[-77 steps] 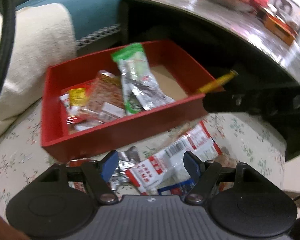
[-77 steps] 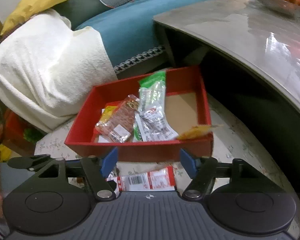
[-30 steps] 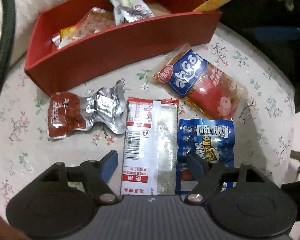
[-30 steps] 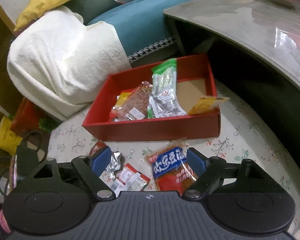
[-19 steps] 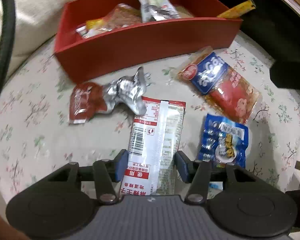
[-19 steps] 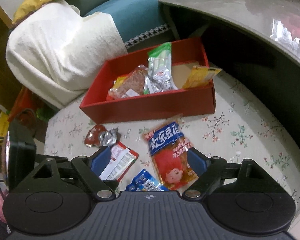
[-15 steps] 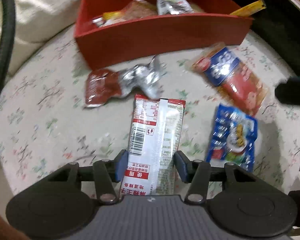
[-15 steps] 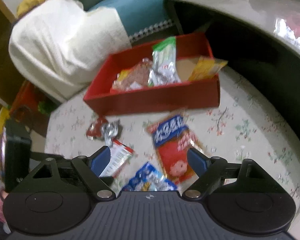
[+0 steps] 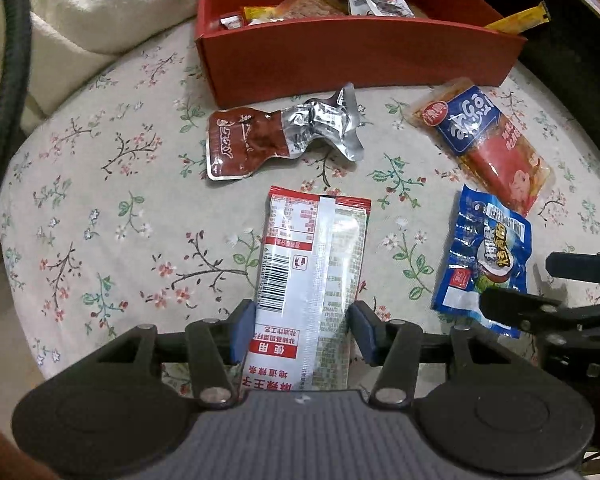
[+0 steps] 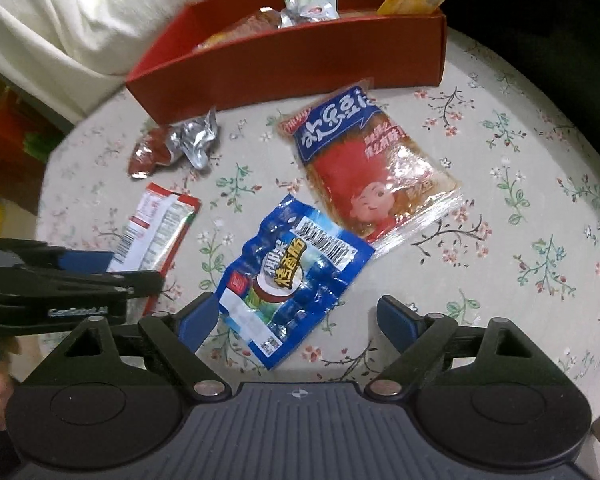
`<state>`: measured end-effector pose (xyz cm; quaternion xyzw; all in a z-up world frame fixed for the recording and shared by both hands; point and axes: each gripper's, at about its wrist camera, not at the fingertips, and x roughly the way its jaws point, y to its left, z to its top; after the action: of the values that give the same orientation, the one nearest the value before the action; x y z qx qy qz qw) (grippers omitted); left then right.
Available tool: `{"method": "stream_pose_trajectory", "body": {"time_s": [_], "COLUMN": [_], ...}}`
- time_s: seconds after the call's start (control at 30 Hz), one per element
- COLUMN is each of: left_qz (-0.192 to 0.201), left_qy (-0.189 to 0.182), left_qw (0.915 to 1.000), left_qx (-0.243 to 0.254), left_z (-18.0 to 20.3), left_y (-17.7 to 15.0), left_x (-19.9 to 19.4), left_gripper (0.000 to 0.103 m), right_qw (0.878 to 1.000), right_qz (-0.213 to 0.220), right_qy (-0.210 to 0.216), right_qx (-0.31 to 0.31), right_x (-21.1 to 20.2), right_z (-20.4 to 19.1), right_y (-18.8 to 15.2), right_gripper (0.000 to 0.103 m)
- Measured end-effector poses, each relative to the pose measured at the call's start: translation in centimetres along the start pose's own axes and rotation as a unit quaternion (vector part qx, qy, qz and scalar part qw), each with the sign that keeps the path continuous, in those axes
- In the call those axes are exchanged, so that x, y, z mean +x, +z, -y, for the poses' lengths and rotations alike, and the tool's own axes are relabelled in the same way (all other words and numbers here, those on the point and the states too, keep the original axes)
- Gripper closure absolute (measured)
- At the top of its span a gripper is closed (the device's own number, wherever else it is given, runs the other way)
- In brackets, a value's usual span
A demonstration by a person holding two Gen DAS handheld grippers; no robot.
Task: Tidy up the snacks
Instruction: 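Grasp the white-red strip pack left while the right grasps the blue sausage pack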
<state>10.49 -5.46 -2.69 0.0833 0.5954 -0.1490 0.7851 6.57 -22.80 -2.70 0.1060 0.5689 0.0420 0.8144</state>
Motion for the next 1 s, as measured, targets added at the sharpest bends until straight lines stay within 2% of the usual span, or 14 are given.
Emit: {"method": "stream_pose_trajectory", "body": {"time_s": [0.2,0.57,1.0], "left_qz": [0.001,0.003,0.005], "left_qy": [-0.001,0.003,0.004], "left_qw": [1.0,0.9999,0.9998], "left_qx": [0.005,0.014,0.018], "left_z": [-0.3,0.1,0.1], "left_y": [-0.2,-0.4,-0.4], "left_x": [0.1,0.1,0.1], "left_gripper": [0.054,0.053,0.053], "right_qw": [0.999,0.998,0.997], "right_qz": [0.007,-0.002,0.005], "right_qy": [-0.046,-0.062,-0.076], "right_qx": [-0.003,0.003,-0.006], "right_x": [1.3,2.3,2.6], "right_z": [-1.5,-1.5,-1.7], "right_y": [-0.5,-0.7,-0.8], "right_gripper": [0.008,0.0,0.0]}}
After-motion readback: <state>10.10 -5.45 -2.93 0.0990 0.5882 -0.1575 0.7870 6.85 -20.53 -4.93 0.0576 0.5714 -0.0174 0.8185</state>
